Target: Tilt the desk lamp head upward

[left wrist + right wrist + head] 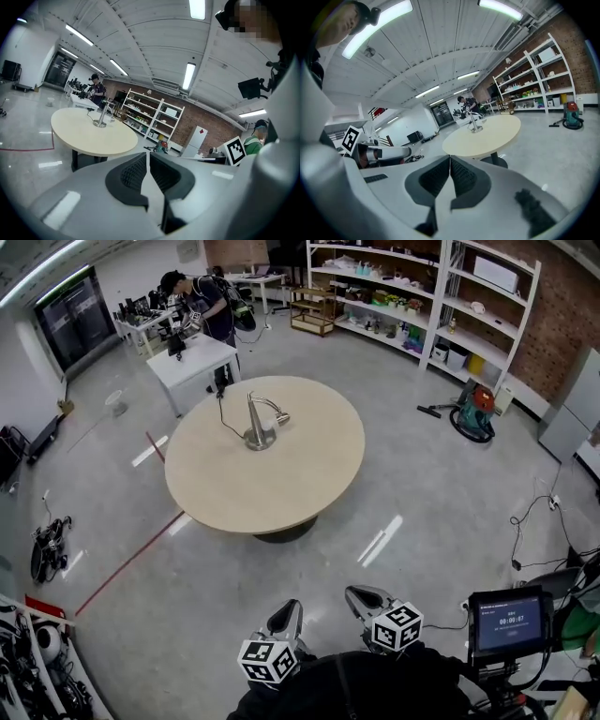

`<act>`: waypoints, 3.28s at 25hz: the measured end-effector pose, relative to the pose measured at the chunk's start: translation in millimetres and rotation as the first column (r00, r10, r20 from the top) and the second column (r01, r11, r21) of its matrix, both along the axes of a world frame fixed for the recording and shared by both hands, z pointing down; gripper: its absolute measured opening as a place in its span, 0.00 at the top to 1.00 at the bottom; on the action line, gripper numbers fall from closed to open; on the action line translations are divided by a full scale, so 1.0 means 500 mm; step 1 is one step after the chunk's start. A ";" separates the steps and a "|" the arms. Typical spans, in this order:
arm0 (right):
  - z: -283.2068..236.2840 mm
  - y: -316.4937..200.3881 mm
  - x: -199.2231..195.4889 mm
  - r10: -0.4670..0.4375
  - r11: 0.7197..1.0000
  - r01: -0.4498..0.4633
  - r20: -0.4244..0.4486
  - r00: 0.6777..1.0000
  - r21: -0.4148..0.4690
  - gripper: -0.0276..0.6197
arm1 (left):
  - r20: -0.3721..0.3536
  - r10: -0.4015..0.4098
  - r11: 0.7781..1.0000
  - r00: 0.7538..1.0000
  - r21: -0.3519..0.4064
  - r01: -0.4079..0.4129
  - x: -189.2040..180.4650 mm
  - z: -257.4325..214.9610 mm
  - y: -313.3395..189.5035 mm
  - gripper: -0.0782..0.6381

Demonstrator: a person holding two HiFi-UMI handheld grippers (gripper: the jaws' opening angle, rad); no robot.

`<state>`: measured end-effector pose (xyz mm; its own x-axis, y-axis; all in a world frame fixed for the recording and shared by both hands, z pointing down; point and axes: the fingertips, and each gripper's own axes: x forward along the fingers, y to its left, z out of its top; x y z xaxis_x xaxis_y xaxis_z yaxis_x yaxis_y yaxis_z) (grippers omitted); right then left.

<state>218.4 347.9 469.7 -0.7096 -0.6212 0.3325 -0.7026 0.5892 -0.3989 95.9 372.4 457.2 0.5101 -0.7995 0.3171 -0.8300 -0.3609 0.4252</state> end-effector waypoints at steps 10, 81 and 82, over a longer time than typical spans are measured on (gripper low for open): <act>0.072 -0.065 -0.228 0.004 1.000 -0.005 -0.051 0.999 -0.012 0.95 | -0.059 0.017 1.000 0.998 -0.011 -0.017 -0.230 0.085 -0.083 0.85; 0.073 -0.726 -0.378 0.074 0.997 -0.072 -0.071 0.995 0.022 0.95 | -0.079 0.071 0.997 0.994 -0.008 -0.072 -0.381 0.096 -0.757 0.85; 0.072 -0.728 -0.379 0.077 0.997 -0.075 -0.076 0.994 0.021 0.95 | -0.082 0.073 0.997 0.994 -0.011 -0.075 -0.383 0.097 -0.760 0.85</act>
